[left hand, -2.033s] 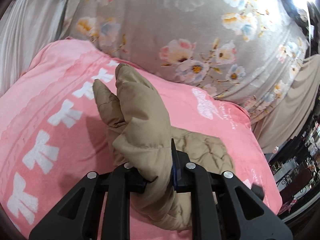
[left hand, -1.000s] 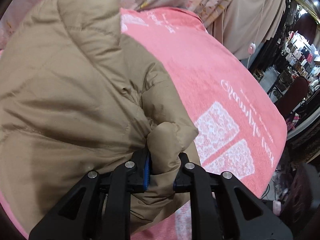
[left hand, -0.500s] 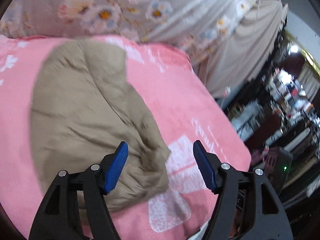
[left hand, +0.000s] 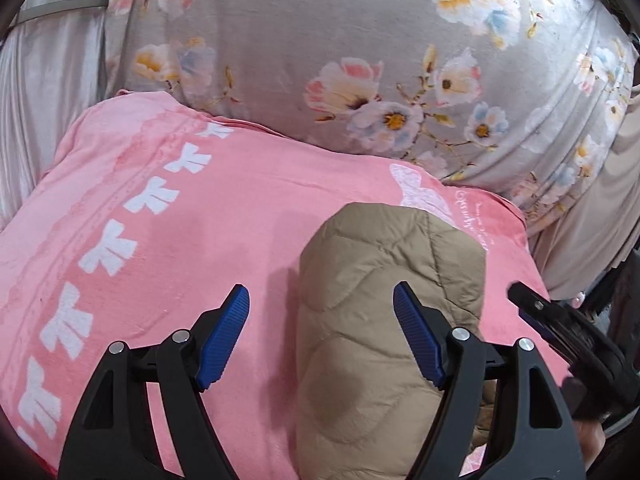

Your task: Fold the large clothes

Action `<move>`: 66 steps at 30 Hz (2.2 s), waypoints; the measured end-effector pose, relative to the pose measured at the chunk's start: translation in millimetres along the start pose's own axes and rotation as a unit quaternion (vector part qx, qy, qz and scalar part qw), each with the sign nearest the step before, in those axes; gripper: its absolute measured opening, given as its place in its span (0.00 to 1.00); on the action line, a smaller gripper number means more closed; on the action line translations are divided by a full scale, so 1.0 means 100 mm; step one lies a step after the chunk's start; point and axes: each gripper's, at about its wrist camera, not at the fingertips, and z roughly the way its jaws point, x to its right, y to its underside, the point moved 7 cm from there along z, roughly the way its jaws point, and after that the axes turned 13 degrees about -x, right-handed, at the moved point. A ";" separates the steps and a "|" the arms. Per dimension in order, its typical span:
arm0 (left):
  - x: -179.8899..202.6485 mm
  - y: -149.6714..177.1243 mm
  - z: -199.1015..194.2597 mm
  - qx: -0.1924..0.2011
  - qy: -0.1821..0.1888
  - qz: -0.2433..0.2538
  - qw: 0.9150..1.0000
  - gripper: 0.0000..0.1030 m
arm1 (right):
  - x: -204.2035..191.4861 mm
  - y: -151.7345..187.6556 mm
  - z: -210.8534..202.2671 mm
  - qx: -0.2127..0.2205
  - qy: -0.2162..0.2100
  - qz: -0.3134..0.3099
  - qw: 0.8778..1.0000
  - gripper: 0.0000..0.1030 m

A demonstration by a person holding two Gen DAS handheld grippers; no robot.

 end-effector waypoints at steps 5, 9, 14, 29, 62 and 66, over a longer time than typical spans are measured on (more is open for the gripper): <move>0.04 -0.05 0.08 -0.003 -0.003 0.007 1.000 0.70 | -0.01 -0.05 0.54 -0.079 -0.030 0.024 0.996 0.45; 0.17 -0.02 0.15 -0.010 0.000 0.023 1.000 0.70 | 0.13 0.00 0.39 -0.053 -0.117 0.043 0.991 0.09; 0.44 0.06 0.35 -0.032 0.012 0.054 0.998 0.70 | 0.55 0.10 -0.06 0.024 -0.034 0.046 0.998 0.06; 1.17 0.32 1.44 -0.092 -0.021 0.100 0.990 0.73 | 1.19 0.46 0.47 0.024 0.131 0.022 0.991 0.06; 1.21 0.48 2.08 -0.050 -0.066 0.112 0.990 0.96 | 1.55 0.53 0.94 0.030 0.081 0.047 0.995 0.08; 1.23 0.50 2.10 -0.040 -0.073 0.115 0.990 0.96 | 1.56 0.52 0.95 0.033 0.079 0.047 0.995 0.08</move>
